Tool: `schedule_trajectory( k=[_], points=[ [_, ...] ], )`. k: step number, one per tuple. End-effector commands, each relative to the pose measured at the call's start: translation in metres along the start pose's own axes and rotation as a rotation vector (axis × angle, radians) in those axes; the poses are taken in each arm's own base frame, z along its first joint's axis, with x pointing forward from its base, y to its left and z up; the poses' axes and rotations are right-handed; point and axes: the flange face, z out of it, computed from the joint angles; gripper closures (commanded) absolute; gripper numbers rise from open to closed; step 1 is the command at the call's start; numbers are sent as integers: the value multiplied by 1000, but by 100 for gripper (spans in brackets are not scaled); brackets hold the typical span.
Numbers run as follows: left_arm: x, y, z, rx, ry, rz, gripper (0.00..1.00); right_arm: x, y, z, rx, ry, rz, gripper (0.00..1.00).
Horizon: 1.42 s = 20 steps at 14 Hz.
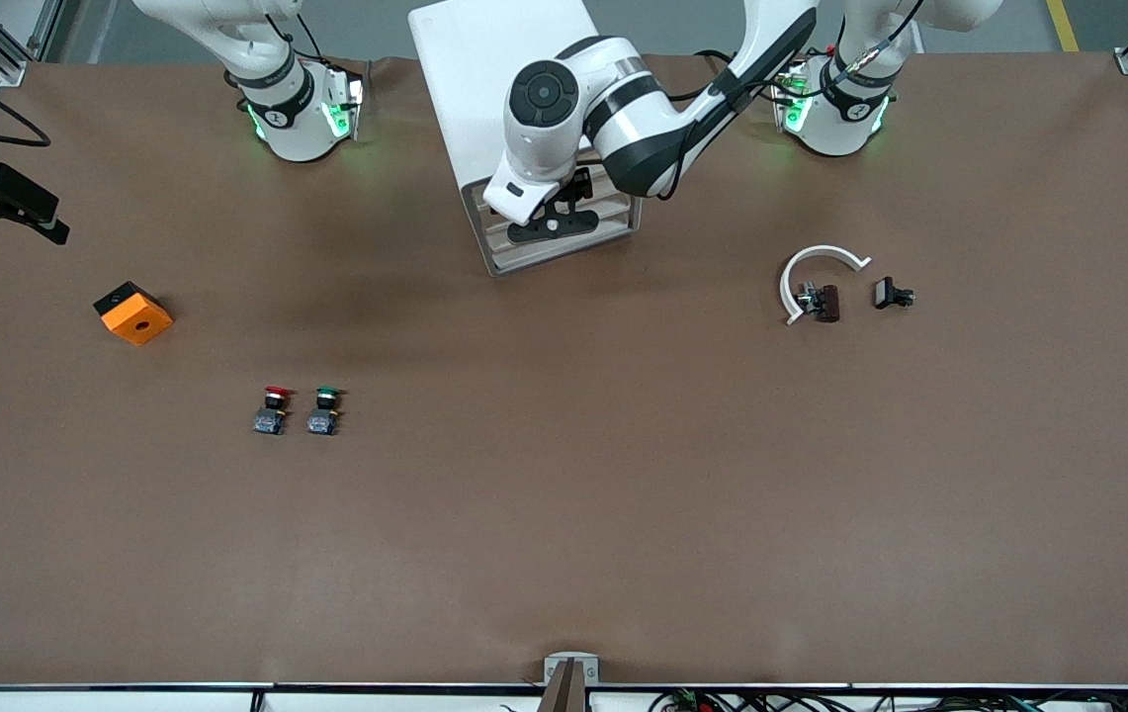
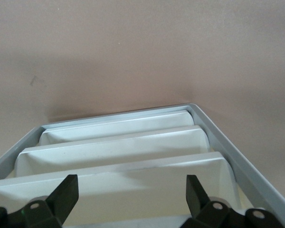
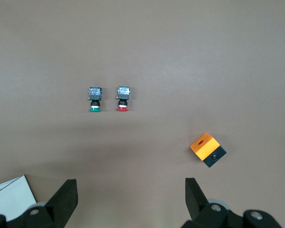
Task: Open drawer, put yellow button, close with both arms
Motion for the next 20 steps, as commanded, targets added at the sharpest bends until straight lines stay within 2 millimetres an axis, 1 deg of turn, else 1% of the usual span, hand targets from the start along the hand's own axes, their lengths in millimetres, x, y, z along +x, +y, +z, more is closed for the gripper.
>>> schedule_trajectory(
  k=[1,2,3,4,5,7,9,10,11,12,13,15,17,19,20],
  points=[
    [-11,3,-6,-18,-35,-10,0,-8,-1,-4,8,14,7,0],
    [-2,1,-12,-26,-31,-23,0,-8,-1,-4,8,14,7,0],
    [13,-1,-22,-45,-22,-46,0,-8,-1,-4,8,16,7,0],
    [35,-6,-38,-71,0,-72,0,-8,-1,-4,8,16,7,0],
    [52,-11,-50,-91,9,-96,0,-8,-1,-4,10,18,7,0],
    [90,-28,-70,-122,28,-149,0,-8,-1,-4,10,16,7,0],
    [133,-51,-94,-160,51,-216,0,-8,-1,-4,8,16,7,0],
    [151,-63,-106,-175,67,-244,0,-8,-1,-4,10,15,7,0],
    [175,-81,-127,-194,107,-275,0,-8,-1,-4,8,16,7,0],
    [189,-93,-140,-193,133,-286,0,-8,-2,-4,8,16,6,0],
    [203,-106,-151,-175,159,-290,0,-8,-2,-4,8,16,6,0],
    [235,-139,-167,-163,196,-330,0,-8,-2,-4,10,16,6,0],
    [267,-184,-197,-185,226,-400,0,-8,-2,-5,9,19,6,0],
    [288,-217,-218,-195,255,-378,0,-8,-2,-5,8,19,6,0],
    [298,-239,-228,-190,274,-356,0,-8,-2,-5,9,19,6,0]
  ],
)
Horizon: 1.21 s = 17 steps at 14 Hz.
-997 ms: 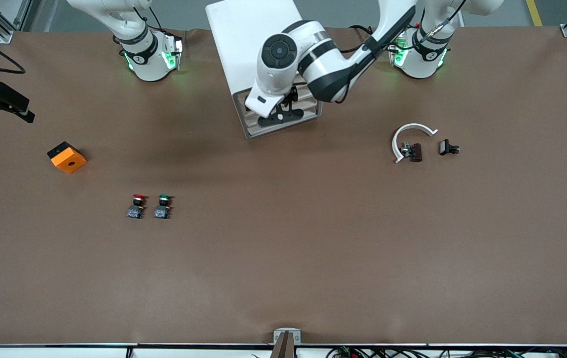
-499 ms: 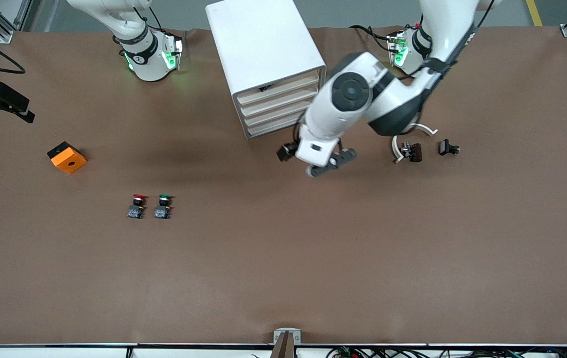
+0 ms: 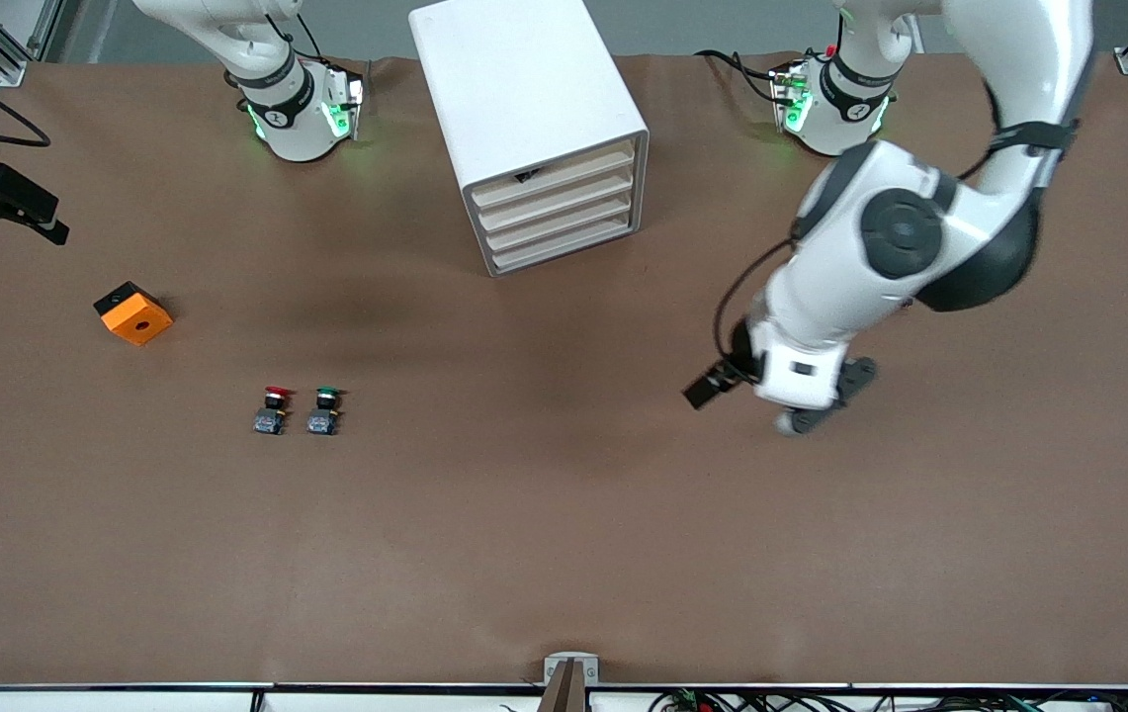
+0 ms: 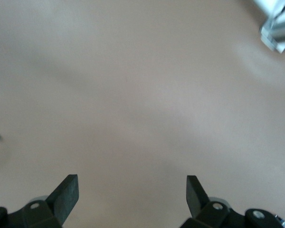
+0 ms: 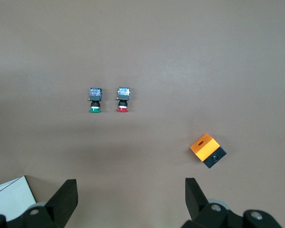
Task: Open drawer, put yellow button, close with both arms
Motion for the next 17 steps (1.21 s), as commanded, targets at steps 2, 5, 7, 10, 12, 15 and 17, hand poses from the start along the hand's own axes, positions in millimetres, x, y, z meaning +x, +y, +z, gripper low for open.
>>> schedule_trajectory(
  k=[2,5,7,10,12,15,17],
  points=[
    [56,-50,-50,39,76,114,0,-8,-2,-5,8,15,5,0],
    [78,-76,-93,120,126,193,0,-8,-2,-4,10,13,5,0],
    [88,-94,-117,171,99,255,0,-8,-2,-4,8,13,5,0],
    [85,-105,-144,194,113,300,0,-8,-4,-5,8,13,2,0],
    [92,-122,-156,211,108,294,0,-8,-4,-5,8,13,2,0],
    [70,-133,-206,207,156,349,0,-8,-5,-5,8,16,0,0],
    [70,-149,-221,191,133,396,0,-8,-5,-5,8,16,-2,0]
  ],
)
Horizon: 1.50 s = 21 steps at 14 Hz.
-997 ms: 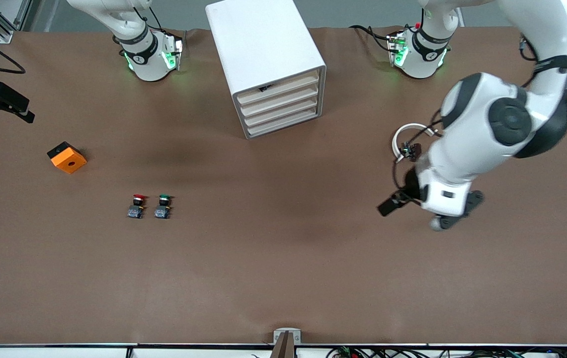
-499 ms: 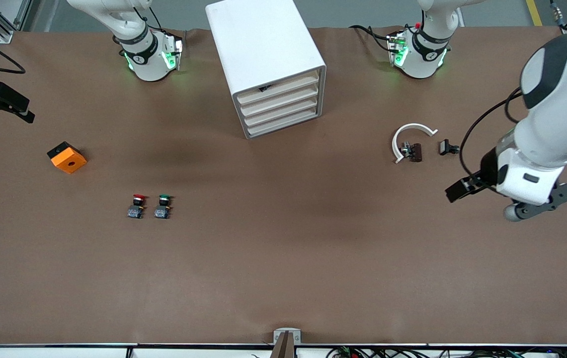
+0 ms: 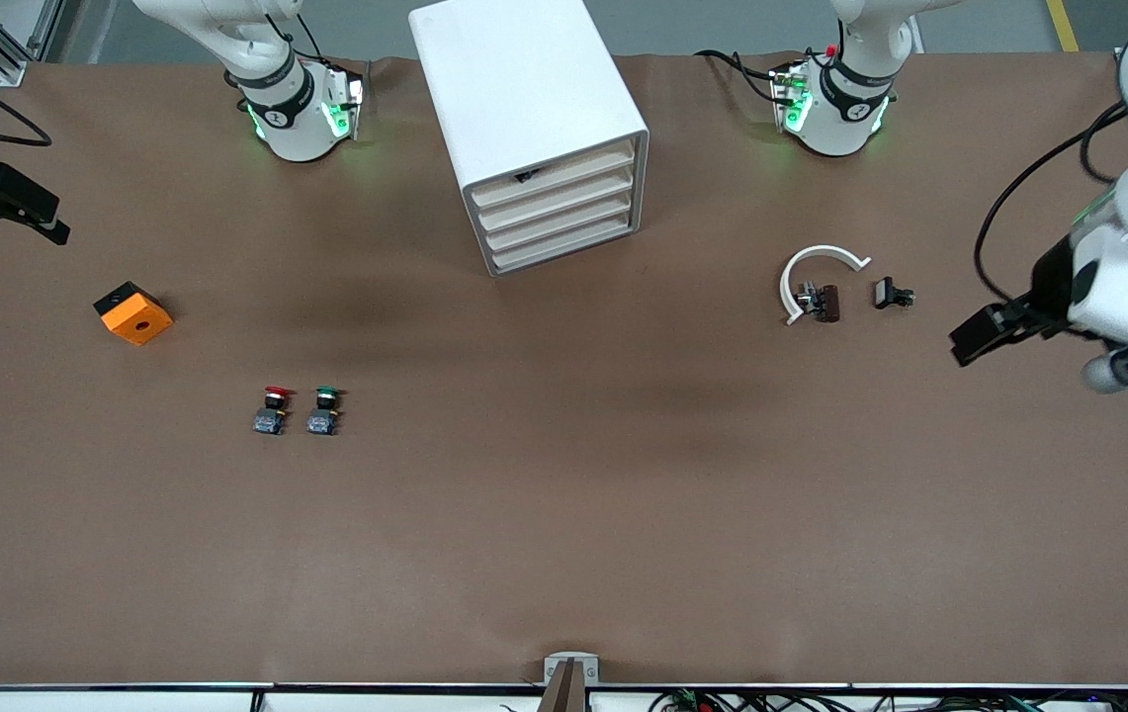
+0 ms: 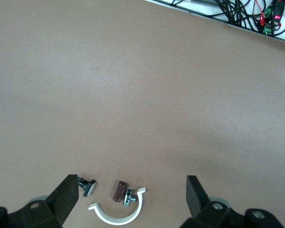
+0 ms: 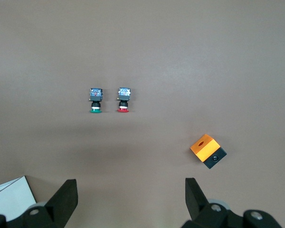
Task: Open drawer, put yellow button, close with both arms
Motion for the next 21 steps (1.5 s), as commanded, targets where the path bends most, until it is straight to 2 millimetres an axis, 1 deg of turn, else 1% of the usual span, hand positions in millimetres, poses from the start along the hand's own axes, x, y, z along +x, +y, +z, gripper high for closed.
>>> schedule_trajectory(
  k=[1,2,3,4,5,7,9,13,16,20,21],
  points=[
    [-17,-25,-21,-9,-18,111,0,-7,-5,-5,8,14,0,0],
    [-23,-38,-23,0,-27,142,0,-7,-5,-5,8,14,0,0],
    [-31,-47,-25,2,-31,161,0,-7,-5,-5,8,14,0,0],
    [-41,-51,-32,-2,-29,163,0,-8,-5,-5,8,16,0,0],
    [-52,-58,-30,5,-44,160,0,-7,-5,-5,8,14,0,0],
    [-67,-62,-33,6,-67,162,0,-8,-5,-5,8,16,0,0],
    [-74,-64,-37,-2,-91,184,0,-7,-5,-5,8,14,0,0],
    [-78,-64,-41,-4,-91,205,0,-9,-5,-7,8,19,0,0],
    [-77,-61,-40,-3,-94,219,0,-9,-5,-8,8,20,0,0],
    [-72,-61,-29,8,-121,233,0,-9,-6,-8,7,22,-2,0],
    [-73,-62,-30,10,-127,232,0,-9,-6,-8,7,22,-2,0]
  ],
)
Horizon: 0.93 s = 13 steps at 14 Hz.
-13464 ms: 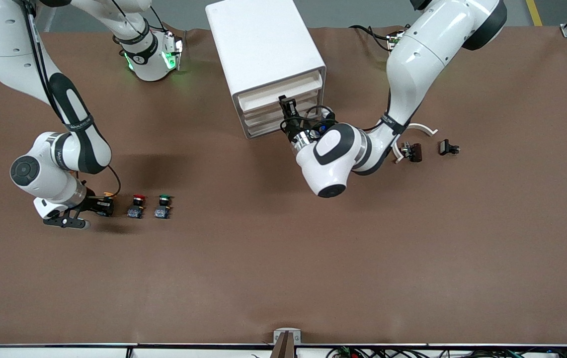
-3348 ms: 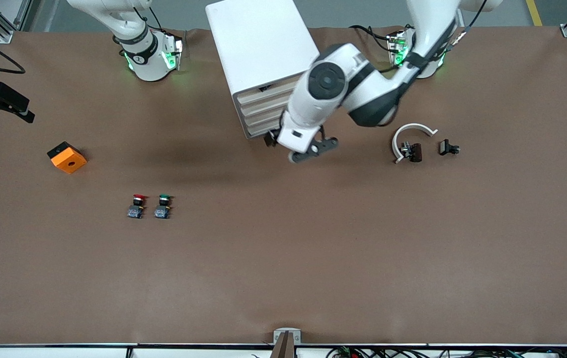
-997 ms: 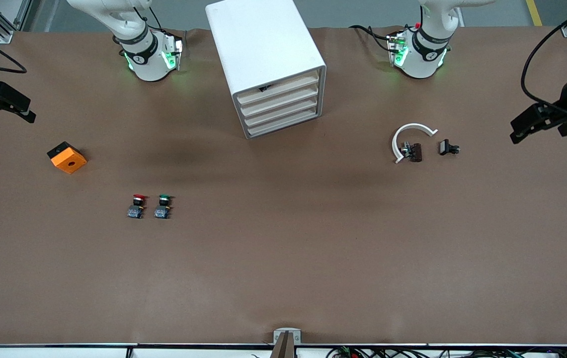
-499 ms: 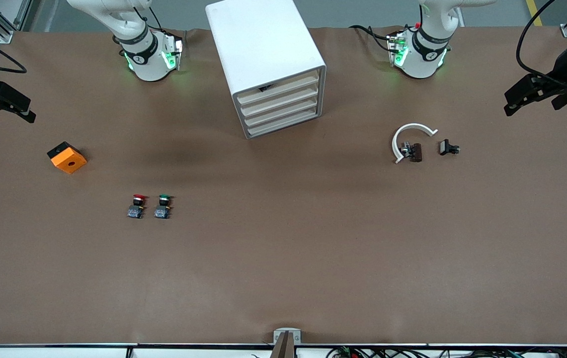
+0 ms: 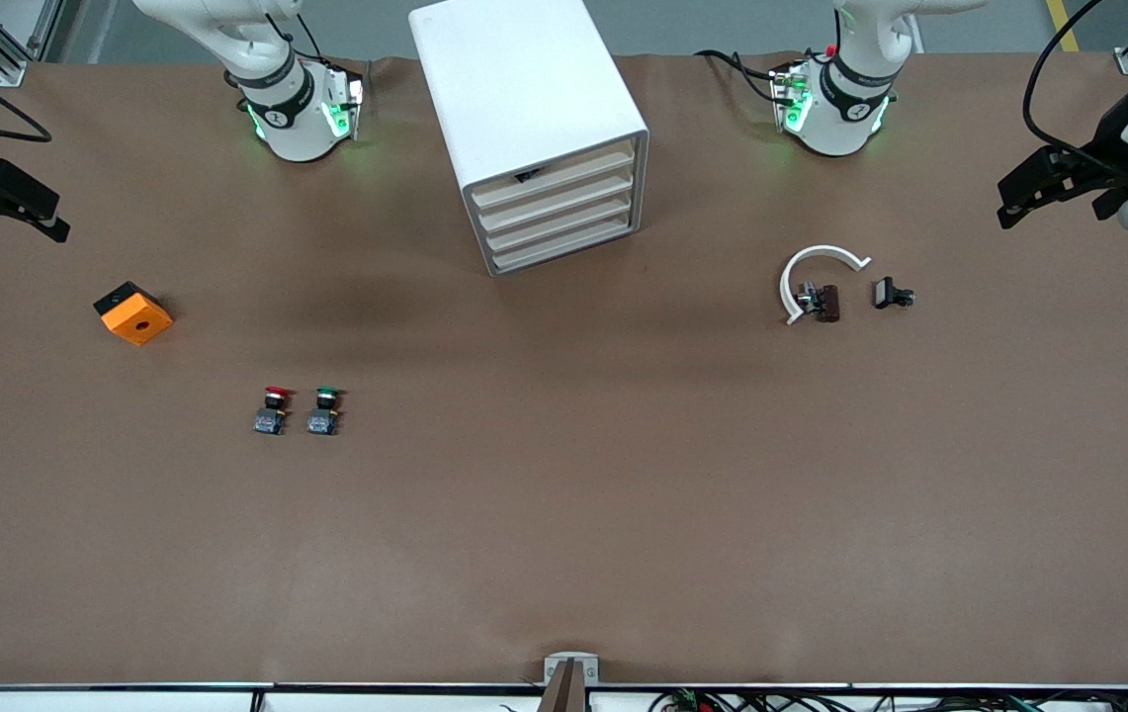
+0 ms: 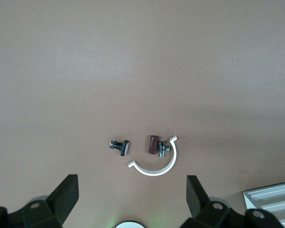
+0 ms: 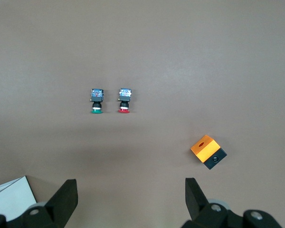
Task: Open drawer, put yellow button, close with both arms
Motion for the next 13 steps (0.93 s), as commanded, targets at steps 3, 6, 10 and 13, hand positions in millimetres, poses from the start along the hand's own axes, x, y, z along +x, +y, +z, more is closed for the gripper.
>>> schedule_trajectory(
  k=[3,6,10,13],
  points=[
    [-5,-5,0,-9,-19,25,0,-8,-3,-5,8,13,4,0],
    [-6,-6,-2,-13,-16,25,0,-7,2,-3,8,13,13,0],
    [-3,-9,-11,-17,2,19,0,-8,-6,-4,8,10,0,0],
    [-1,-10,-13,-19,9,15,0,-9,-5,-5,8,10,1,0]
  ],
)
